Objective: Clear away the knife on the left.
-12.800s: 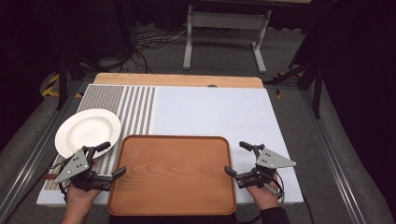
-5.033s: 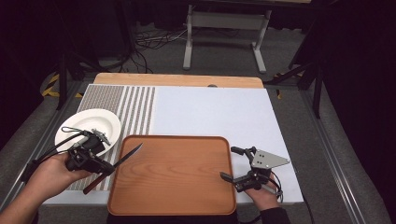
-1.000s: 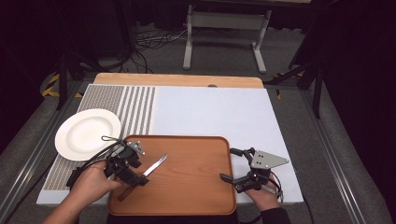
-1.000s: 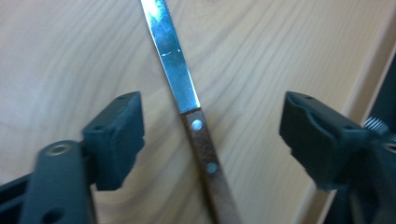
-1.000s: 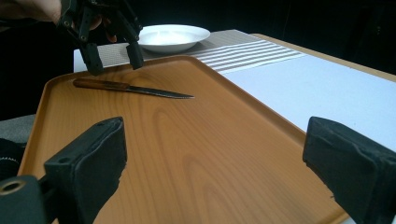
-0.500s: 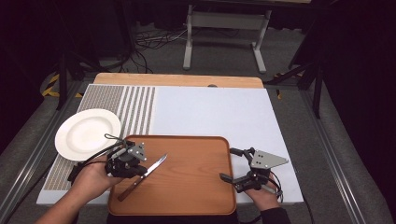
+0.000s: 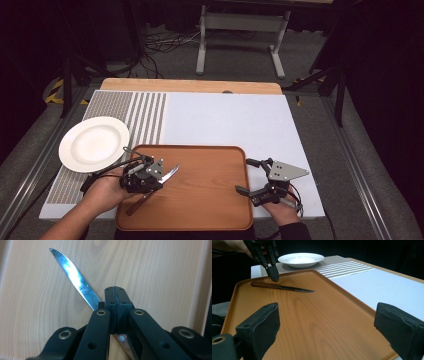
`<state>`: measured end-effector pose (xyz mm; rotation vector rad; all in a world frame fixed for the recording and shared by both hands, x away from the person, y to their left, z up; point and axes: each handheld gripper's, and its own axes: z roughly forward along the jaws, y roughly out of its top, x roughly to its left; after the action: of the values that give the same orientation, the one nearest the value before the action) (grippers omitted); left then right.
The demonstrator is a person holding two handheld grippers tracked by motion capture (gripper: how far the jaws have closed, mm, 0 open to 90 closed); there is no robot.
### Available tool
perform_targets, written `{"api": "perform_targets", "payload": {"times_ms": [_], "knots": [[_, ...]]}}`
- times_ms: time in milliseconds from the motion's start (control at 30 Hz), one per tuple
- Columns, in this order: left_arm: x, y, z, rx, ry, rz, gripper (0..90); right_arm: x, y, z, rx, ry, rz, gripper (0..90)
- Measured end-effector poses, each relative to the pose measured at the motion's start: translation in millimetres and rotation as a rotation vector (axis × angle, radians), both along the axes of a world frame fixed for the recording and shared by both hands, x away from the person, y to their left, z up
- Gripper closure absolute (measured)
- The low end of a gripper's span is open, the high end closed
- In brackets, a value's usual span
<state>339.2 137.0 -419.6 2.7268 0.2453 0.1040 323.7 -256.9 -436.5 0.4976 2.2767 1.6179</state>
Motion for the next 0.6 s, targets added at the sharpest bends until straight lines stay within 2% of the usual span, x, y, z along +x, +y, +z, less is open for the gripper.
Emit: {"api": "perform_targets", "payload": {"times_ms": [133,300,600], "knots": [[0.2,-3.3,-4.4,0.011,0.014,-0.021,90.0,-0.1,0.2,0.0,-0.001,0.0,0.0,7.2],[0.2,-7.3,-11.1,0.069,0.016,-0.058,90.0,-0.1,0.0,0.0,-0.001,-0.001,0.0,7.2],[2.1,-9.1,-16.9,0.105,0.013,-0.062,90.0,-0.2,-0.1,-0.1,-0.002,0.0,0.001,7.3]]}}
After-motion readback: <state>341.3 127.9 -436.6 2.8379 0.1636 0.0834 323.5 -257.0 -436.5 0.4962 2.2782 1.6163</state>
